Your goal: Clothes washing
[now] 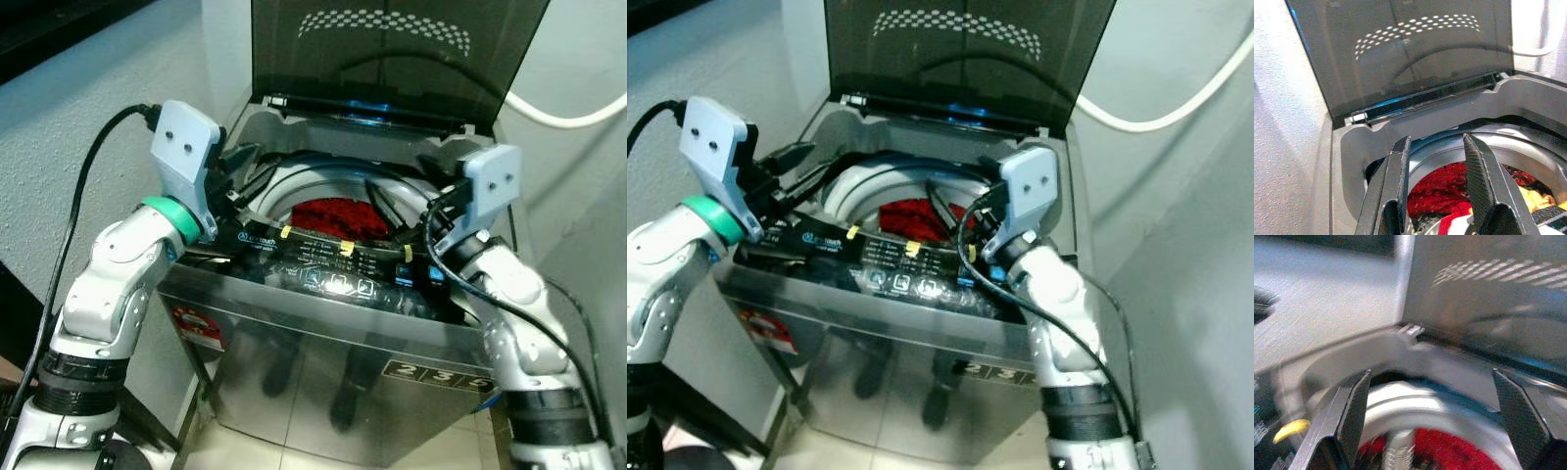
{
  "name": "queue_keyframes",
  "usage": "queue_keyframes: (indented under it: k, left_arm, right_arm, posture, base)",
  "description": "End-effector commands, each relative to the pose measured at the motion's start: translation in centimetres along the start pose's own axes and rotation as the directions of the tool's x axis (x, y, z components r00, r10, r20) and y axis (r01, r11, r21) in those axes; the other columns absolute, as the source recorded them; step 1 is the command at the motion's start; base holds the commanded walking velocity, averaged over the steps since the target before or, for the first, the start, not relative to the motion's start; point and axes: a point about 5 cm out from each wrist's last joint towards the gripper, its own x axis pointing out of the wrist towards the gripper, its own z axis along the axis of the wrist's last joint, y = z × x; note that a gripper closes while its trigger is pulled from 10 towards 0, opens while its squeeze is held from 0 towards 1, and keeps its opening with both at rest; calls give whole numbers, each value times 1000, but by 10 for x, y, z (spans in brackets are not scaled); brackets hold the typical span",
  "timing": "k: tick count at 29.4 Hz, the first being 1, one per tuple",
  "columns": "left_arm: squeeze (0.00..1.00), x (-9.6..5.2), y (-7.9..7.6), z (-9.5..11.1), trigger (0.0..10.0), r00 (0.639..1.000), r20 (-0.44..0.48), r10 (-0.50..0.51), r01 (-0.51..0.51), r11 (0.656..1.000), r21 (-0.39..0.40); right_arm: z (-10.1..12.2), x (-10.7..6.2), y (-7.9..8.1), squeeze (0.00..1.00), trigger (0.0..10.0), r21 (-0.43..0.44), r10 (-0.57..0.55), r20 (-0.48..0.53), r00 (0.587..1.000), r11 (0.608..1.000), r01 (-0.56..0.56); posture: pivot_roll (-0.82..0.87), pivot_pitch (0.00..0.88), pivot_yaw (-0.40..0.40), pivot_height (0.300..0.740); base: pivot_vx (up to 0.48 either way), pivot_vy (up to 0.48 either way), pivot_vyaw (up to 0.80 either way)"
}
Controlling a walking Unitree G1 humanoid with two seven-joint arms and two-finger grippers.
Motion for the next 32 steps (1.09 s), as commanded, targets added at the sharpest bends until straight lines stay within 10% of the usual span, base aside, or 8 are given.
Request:
queue_keyframes:
  k: [1,32]
  left_arm:
    - [0,-2,6,-7,10000,994,-7,111,-111,994,18]
    - [0,3,19,-28,10000,905,3,426,-426,904,47]
  right_arm:
    - [4,-13,-9,0,10000,-58,-172,67,983,983,176]
    - [-8,-1,-26,0,10000,5,-282,7,959,959,282]
  posture:
    - [56,5,7,740]
    - [69,0,-23,740]
  base:
    - [0,0,0]
    - [0,0,0]
